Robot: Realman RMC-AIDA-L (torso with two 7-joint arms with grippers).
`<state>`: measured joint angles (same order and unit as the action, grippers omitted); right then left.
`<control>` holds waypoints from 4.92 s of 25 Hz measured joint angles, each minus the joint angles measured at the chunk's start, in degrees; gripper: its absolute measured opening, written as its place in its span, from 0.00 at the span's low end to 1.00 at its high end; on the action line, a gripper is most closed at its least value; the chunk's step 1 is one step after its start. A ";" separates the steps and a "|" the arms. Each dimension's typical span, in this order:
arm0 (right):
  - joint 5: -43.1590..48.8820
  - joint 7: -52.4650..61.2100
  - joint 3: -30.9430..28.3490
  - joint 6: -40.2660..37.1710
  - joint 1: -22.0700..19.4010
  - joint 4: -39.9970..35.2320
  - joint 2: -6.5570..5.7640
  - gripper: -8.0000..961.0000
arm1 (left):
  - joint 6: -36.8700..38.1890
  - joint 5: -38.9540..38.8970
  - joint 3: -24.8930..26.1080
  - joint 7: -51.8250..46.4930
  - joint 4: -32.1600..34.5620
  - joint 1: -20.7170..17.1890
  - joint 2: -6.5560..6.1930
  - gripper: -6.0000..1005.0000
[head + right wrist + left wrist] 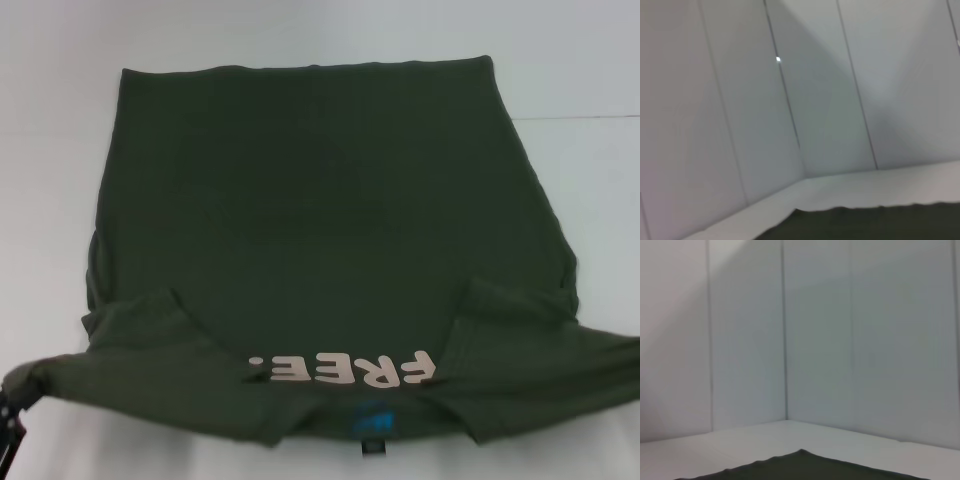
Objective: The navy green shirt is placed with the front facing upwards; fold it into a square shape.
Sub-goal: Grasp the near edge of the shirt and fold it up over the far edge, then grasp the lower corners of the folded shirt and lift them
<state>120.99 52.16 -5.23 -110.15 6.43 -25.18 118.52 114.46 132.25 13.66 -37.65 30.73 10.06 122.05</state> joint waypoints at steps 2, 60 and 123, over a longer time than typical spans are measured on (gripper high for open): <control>-0.02 1.40 -0.21 2.18 1.09 -0.01 0.08 0.05 | -1.83 -0.21 0.93 -0.90 -0.77 1.02 -0.03 0.03; -9.69 7.14 10.06 70.59 38.81 7.55 0.93 0.11 | -72.98 -27.31 4.67 14.90 -19.12 36.27 0.89 0.16; -11.66 11.03 48.62 17.84 20.37 -8.16 1.11 0.73 | -41.68 2.54 -39.30 -50.32 12.90 18.82 -4.10 0.61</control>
<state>109.34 63.20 43.38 -92.32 26.81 -33.34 119.63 72.78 134.79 -25.64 -87.97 43.63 28.88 117.95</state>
